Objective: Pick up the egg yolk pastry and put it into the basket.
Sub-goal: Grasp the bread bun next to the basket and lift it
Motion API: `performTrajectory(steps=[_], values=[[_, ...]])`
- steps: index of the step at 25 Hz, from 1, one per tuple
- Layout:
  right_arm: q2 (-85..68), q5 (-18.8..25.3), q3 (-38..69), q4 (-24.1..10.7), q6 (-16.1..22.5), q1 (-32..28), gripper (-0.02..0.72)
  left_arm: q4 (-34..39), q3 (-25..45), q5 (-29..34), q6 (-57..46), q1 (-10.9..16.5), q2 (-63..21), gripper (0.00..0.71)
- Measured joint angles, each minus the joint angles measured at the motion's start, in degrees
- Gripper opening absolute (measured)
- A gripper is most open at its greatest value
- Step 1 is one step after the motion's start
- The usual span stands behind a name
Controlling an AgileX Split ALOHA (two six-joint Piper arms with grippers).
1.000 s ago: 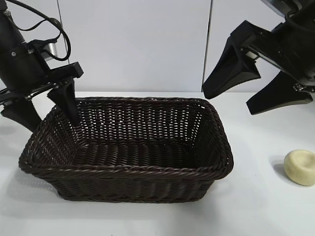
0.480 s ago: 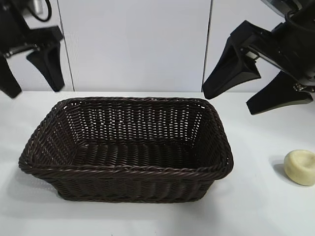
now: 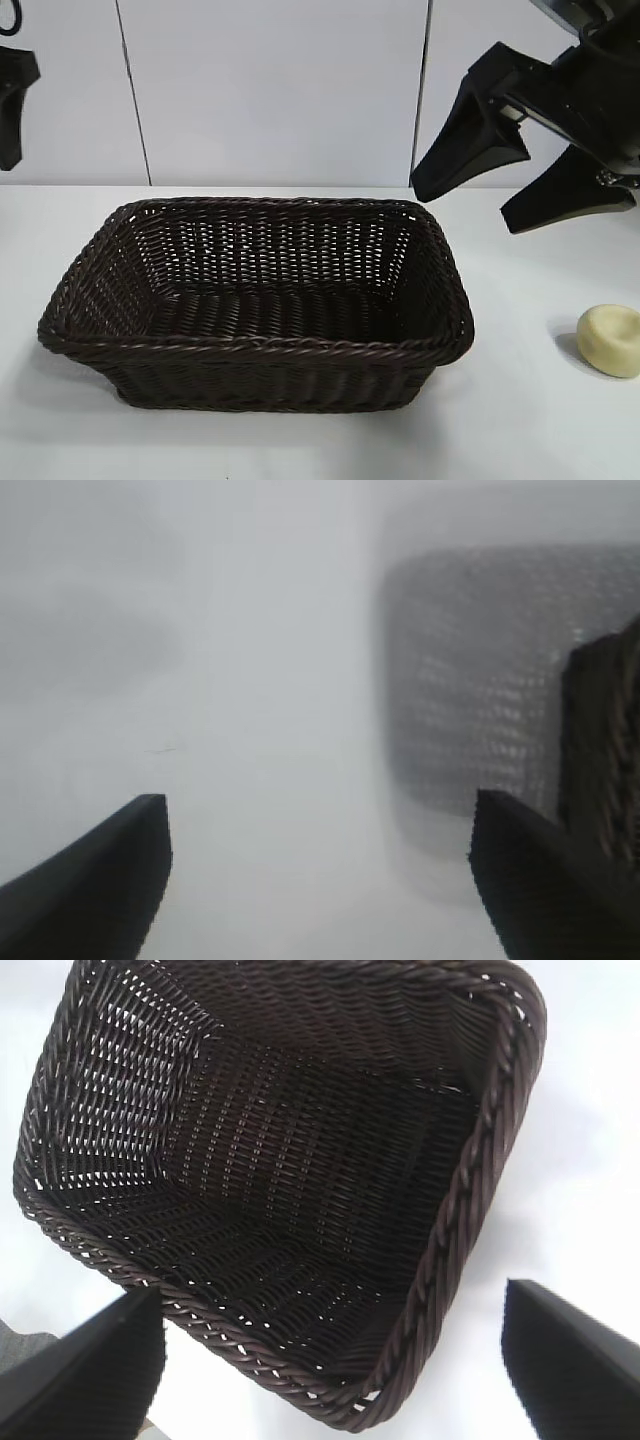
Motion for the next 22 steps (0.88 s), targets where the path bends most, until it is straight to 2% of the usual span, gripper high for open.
performTrajectory(steps=[4,13,17,22], values=[[0.0,0.0,0.0,0.0,0.0,0.0,0.653,0.6,0.0,1.5,0.0,4.3,0.0,0.595],[0.0,0.0,0.0,0.0,0.0,0.0,0.653,-3.8,1.2,4.8,2.5,4.8,-2.3,0.595],[0.0,0.0,0.0,0.0,0.0,0.0,0.653,-5.2,7.4,4.9,3.8,4.8,-8.6,0.595],[0.0,0.1,0.0,0.0,0.0,0.0,0.653,-4.9,20.8,4.7,4.0,4.8,-21.2,0.595]])
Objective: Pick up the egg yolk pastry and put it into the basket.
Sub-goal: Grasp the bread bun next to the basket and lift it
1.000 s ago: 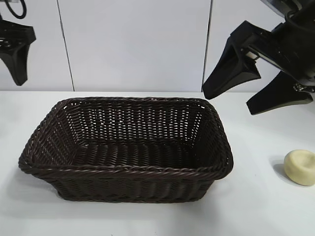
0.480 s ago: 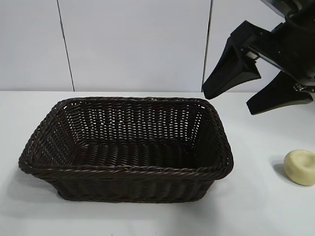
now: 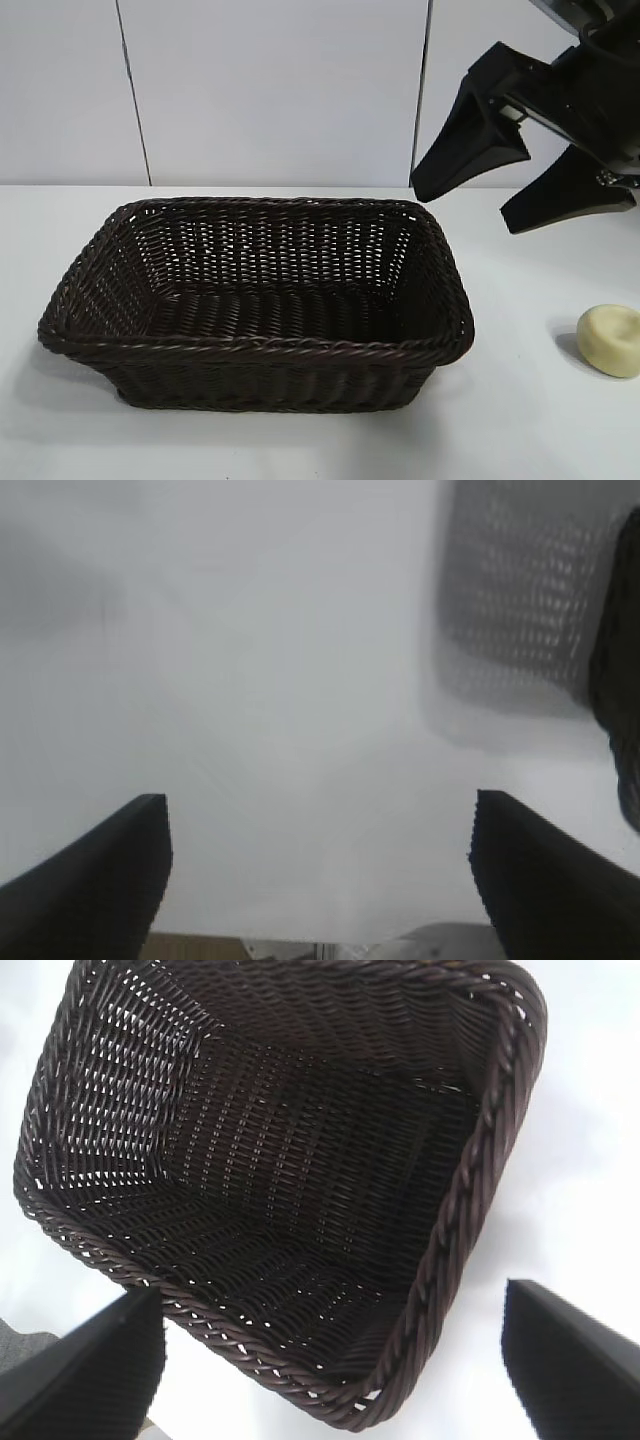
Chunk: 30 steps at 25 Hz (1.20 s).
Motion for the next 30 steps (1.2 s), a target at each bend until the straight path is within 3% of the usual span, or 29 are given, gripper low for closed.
performTrajectory(steps=[7,14,19,30], values=[[0.0,0.3,0.0,0.0,0.0,0.0,0.653,0.0,19.8,-4.4,-0.8,0.0,-19.6,0.595],[0.0,1.2,0.0,0.0,0.0,0.0,0.653,0.0,32.6,-7.9,-0.8,0.0,-39.6,0.595],[0.0,1.2,0.0,0.0,0.0,0.0,0.653,0.4,34.2,-7.3,-0.8,0.0,-51.1,0.595],[0.0,1.3,0.0,0.0,0.1,0.0,0.653,0.5,34.7,-6.1,-0.8,0.0,-67.1,0.595]])
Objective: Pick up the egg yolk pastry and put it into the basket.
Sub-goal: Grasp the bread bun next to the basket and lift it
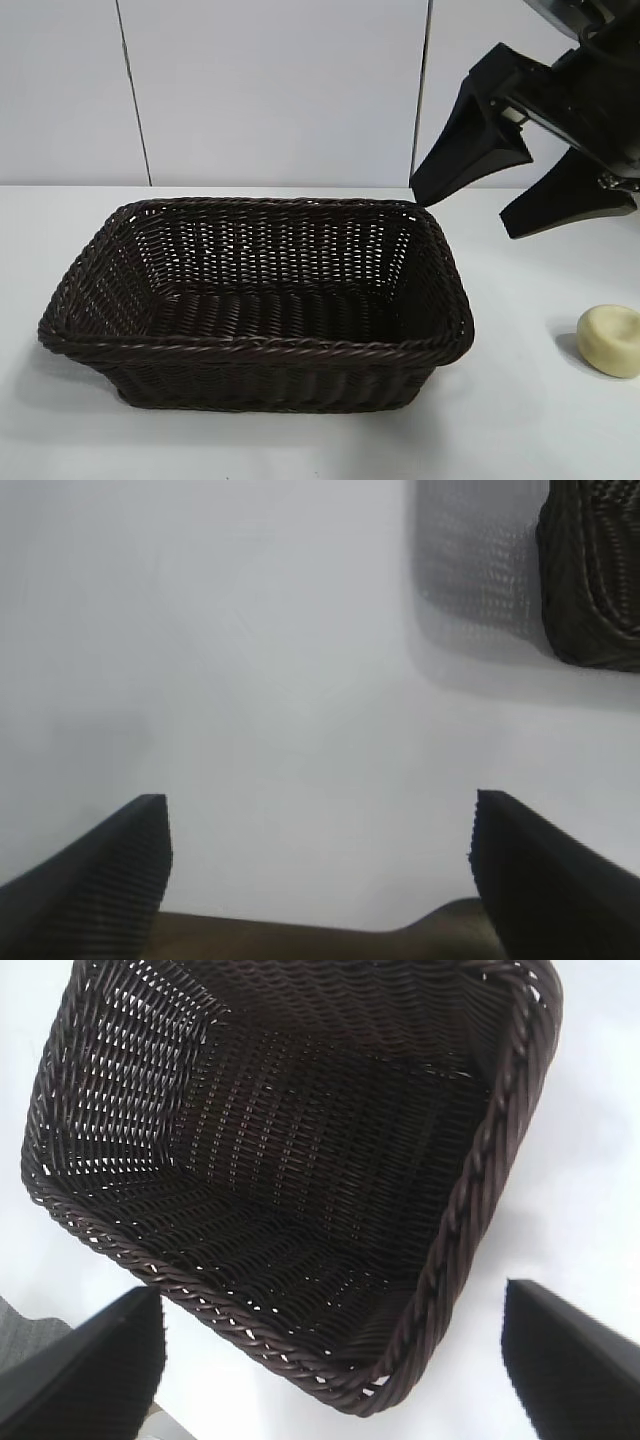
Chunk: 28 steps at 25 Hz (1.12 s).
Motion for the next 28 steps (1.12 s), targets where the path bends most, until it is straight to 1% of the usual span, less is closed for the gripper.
performTrajectory(steps=[5,12,18,20,24,26,28], values=[[0.0,0.0,0.0,0.0,0.6,0.0,0.653,0.1,0.0,0.5,0.0,-1.2,-7.3,0.595],[0.0,0.0,0.0,0.0,1.0,0.0,0.653,0.4,0.0,0.7,0.0,-1.2,-13.0,0.595],[0.0,0.0,0.0,-0.2,3.2,0.0,0.653,0.5,0.0,0.9,-0.1,-1.2,-13.5,0.595],[0.0,-0.1,-0.2,-1.1,4.3,0.0,0.653,0.5,0.0,0.9,-0.1,-1.2,-13.5,0.595],[0.0,0.3,-0.3,-5.6,8.9,-1.2,0.653,0.5,0.0,0.9,-0.1,-1.2,-13.5,0.595],[0.0,1.8,-0.6,-8.6,11.3,-3.1,0.653,0.5,0.0,0.9,-0.1,-1.2,-13.5,0.595],[0.0,3.7,-1.3,-10.3,12.1,-5.8,0.653,0.5,0.0,0.9,-0.1,-1.2,-13.5,0.595]])
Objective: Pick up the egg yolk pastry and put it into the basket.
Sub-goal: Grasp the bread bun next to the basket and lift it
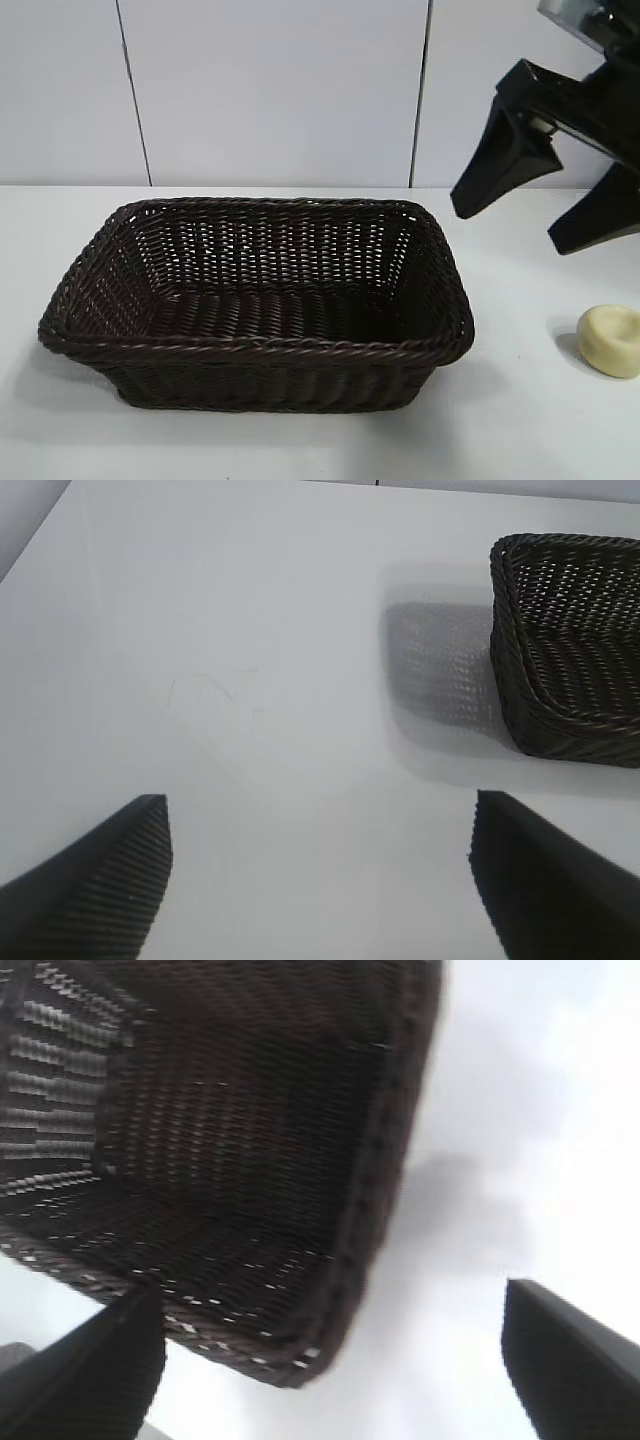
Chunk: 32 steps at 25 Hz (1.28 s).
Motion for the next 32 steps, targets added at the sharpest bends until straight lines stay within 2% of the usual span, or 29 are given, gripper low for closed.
performTrajectory(steps=[5,9,12,18,29,32], values=[[0.0,1.8,-2.2,-2.1,0.3,-5.9,0.653,0.0,0.0,0.0,0.0,0.0,0.0,0.595],[0.6,2.1,-2.3,-5.5,2.1,-8.6,0.653,0.0,0.0,0.0,0.0,0.0,0.0,0.595],[2.4,1.9,-2.3,-8.4,3.1,-8.6,0.653,0.0,0.0,0.0,0.0,0.0,0.0,0.595],[7.6,-0.9,-2.3,-14.9,7.9,-8.6,0.653,0.0,0.0,0.0,0.0,0.0,0.0,0.595],[14.2,-3.0,-2.6,-21.4,12.5,-8.6,0.653,0.0,0.0,0.0,0.0,0.0,0.0,0.595],[14.7,-3.7,-2.7,-22.3,13.1,-8.6,0.653,0.0,0.0,0.0,0.0,0.0,0.0,0.595]])
